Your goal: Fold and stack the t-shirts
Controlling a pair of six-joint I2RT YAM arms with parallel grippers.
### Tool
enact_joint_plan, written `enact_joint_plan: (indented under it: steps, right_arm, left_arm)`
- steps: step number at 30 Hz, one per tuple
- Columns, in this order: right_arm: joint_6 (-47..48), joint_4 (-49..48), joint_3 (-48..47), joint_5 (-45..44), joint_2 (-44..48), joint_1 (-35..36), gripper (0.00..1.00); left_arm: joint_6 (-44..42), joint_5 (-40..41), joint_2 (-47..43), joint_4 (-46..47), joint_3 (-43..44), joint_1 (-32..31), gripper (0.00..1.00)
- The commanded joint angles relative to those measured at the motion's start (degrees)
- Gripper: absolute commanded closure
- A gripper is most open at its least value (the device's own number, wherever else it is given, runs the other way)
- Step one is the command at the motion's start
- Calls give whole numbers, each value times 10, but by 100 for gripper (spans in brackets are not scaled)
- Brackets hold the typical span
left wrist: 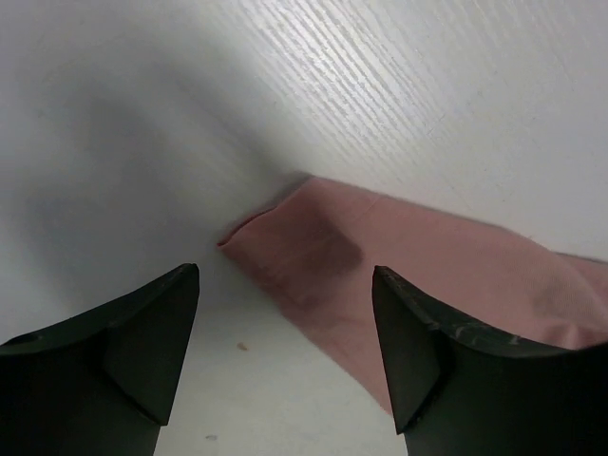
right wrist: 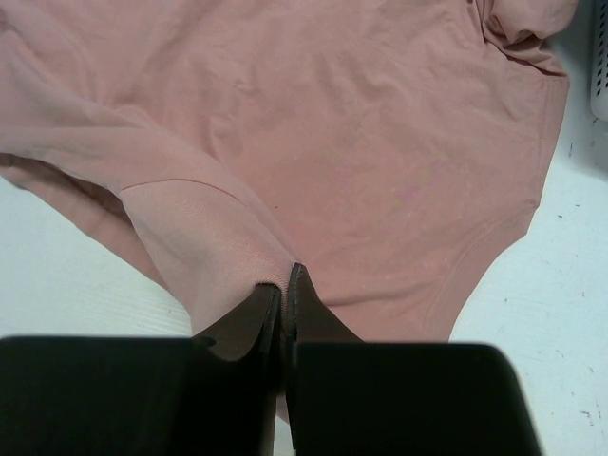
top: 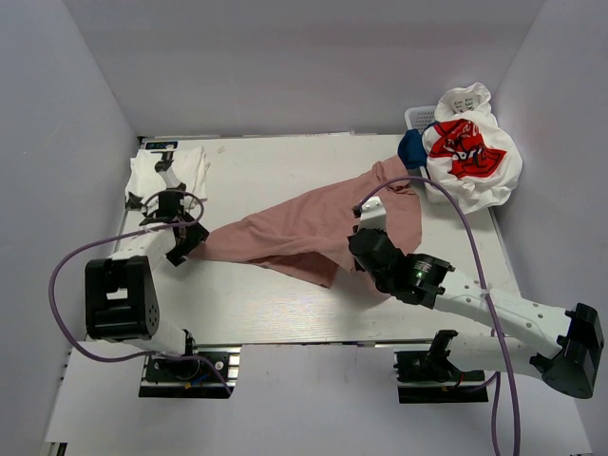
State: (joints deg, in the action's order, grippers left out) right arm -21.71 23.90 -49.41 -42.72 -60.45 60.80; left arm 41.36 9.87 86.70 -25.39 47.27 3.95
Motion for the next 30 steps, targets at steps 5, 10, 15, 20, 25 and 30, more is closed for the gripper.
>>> enact_joint_plan:
  steps: [5,10,15,20,25,30]
  right_arm:
    - [17,-44,-10,18,-3,-19,100]
    - [19,-50,-6,35,-5,-30,100]
    - [18,-49,-2,32,0,-38,100]
    - [27,-61,-16,-8,22,-49,100]
    - [62,-54,-87,-57,41,-53,100]
    - [146,-47,-231,-47,36,-53,100]
  left_arm:
    - [6,-2,-32,-13,-30,-6,22]
    - [-2,-8,27,8,-27,-17,26]
    - [5,-6,78,14,7,-23,75]
    - [-9,-12,27,14,47,-28,100]
    - [-23,-17,-112,-10,118,-28,100]
    - [-23,-23,-236,-40,192,-28,100]
